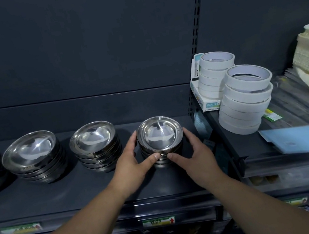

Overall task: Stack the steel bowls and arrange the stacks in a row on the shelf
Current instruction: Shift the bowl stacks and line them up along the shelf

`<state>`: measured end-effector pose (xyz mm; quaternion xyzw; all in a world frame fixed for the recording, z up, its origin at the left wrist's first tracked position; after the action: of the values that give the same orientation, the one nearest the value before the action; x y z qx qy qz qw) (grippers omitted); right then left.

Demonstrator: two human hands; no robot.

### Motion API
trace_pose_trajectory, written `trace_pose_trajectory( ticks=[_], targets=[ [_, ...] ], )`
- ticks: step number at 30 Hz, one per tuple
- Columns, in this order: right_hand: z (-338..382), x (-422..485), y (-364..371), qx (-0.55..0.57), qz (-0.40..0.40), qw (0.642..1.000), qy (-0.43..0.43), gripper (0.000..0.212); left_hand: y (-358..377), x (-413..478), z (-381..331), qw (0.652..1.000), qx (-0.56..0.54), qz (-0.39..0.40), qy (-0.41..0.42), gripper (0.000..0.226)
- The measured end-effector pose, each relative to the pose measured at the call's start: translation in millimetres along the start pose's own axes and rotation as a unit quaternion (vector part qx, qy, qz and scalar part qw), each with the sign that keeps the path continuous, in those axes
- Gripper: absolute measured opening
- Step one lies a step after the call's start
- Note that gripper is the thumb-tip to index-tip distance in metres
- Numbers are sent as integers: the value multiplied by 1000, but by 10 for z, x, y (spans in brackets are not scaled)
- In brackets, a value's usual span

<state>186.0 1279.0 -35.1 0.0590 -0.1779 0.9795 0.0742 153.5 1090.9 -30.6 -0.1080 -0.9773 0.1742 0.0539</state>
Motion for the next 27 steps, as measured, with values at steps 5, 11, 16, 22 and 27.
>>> trace_pose_trajectory(
  ticks=[5,11,16,22,27],
  targets=[
    [-35,-32,6,-8,22,999,24,97,16,7,49,1000,-1,9,-2,94],
    [-282,-119,74,-17,50,994,92,109,111,-101,252,996,-70,37,-47,117],
    [-253,-83,124,-15,41,996,76,78,215,-60,330,993,-98,39,-53,91],
    [-228,8,139,-35,29,995,86,76,245,76,379,992,-104,28,-61,89],
    [-209,40,131,-43,33,994,99,79,276,114,414,991,-117,28,-63,93]
  ],
)
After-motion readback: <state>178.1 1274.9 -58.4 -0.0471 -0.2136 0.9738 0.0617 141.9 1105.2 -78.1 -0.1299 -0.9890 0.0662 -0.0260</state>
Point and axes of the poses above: each hand's wrist, its own x-axis towards the middle knuckle, its own y-axis out of the palm, z = x × y, the point moved 2 cm from there along x, towards the middle knuckle, and after that the axes turned 3 degrees about z, right-handed, at the moved point
